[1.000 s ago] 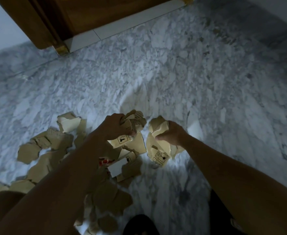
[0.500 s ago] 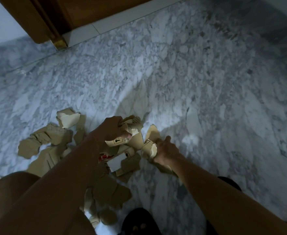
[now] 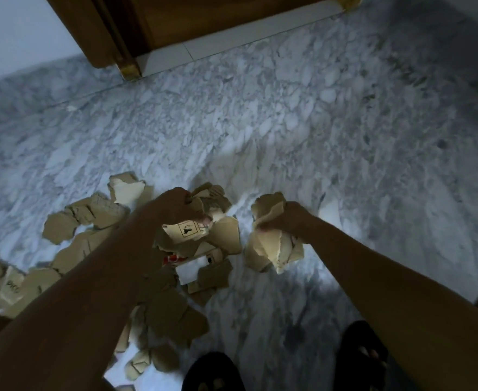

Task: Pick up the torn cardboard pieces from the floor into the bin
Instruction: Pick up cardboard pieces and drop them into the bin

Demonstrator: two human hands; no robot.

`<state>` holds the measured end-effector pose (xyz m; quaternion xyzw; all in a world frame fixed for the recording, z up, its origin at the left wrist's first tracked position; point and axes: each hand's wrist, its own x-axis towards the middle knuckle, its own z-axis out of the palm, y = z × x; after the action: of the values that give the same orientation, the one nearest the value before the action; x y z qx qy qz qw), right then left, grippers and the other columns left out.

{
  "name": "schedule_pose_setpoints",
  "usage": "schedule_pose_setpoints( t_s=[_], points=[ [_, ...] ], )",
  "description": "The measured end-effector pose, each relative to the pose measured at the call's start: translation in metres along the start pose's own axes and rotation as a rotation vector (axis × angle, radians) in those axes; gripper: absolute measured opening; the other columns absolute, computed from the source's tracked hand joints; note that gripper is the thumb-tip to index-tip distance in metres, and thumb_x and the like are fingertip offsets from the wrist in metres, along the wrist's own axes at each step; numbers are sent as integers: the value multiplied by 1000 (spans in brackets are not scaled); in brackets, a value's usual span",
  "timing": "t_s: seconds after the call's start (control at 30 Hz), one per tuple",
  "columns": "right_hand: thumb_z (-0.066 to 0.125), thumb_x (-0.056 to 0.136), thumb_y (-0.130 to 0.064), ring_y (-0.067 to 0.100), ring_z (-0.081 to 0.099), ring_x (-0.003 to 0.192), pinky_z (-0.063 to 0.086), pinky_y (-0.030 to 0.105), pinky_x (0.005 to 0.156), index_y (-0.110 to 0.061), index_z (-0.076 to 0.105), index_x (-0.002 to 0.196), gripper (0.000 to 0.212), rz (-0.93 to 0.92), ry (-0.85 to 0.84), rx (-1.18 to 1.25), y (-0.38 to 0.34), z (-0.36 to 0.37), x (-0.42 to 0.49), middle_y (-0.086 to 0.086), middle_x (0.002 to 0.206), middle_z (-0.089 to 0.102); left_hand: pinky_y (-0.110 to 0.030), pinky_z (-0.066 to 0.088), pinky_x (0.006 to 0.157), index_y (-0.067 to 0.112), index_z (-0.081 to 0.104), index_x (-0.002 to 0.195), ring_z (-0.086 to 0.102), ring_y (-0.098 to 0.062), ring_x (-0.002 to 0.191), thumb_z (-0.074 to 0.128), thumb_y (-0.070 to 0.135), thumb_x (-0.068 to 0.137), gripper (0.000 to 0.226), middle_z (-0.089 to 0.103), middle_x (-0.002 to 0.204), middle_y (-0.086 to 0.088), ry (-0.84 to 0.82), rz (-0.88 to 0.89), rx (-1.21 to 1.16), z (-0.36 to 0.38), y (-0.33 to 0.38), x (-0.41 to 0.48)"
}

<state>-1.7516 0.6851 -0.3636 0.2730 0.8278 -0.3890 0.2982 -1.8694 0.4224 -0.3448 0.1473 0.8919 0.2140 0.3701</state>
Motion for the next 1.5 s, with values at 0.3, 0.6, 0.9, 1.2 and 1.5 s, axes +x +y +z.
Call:
schedule_pose_setpoints(
  t_s=[0.3, 0.6, 0.9, 1.2, 1.5],
  points=[
    [78, 77, -43, 47, 44, 124, 47, 48, 98, -22, 10, 150, 102, 124, 268, -90, 22, 81, 7, 22, 141, 27, -38, 41, 96, 11, 53, 129, 46, -27, 119, 80, 52, 65, 81, 44, 130, -9, 16, -53, 296, 75, 12, 13],
    [72, 80, -51, 29, 60, 115, 49, 33, 85, -11, 51, 134, 70, 39, 46, -81, 32, 38, 18, 10, 129, 58, -34, 48, 97, 25, 48, 141, 57, -27, 120, 86, 39, 62, 89, 59, 133, -10, 185, -144, 237, 88, 23, 2],
    [83, 70, -48, 32, 51, 128, 43, 43, 107, -18, 48, 140, 84, 0, -100, -99, 8, 14, 10, 11, 137, 53, -31, 46, 73, 9, 67, 92, 62, -23, 87, 88, 39, 64, 46, 65, 91, -7, 226, -164, 94, 34, 18, -19],
    [71, 82, -32, 33, 63, 107, 51, 39, 89, -22, 51, 123, 46, -74, 299, -186, 25, 80, -13, 11, 123, 57, -26, 41, 66, 12, 60, 95, 62, -26, 83, 80, 33, 71, 38, 63, 85, -4, 214, 7, 128, 68, 8, 8],
    [91, 58, -48, 31, 55, 123, 46, 34, 94, -9, 43, 139, 102, 78, 167, -55, 17, 29, -23, 11, 135, 54, -13, 43, 52, 20, 60, 93, 62, -10, 71, 82, 35, 71, 35, 66, 77, 3, 422, 95, -184, 26, 11, -24]
  ],
)
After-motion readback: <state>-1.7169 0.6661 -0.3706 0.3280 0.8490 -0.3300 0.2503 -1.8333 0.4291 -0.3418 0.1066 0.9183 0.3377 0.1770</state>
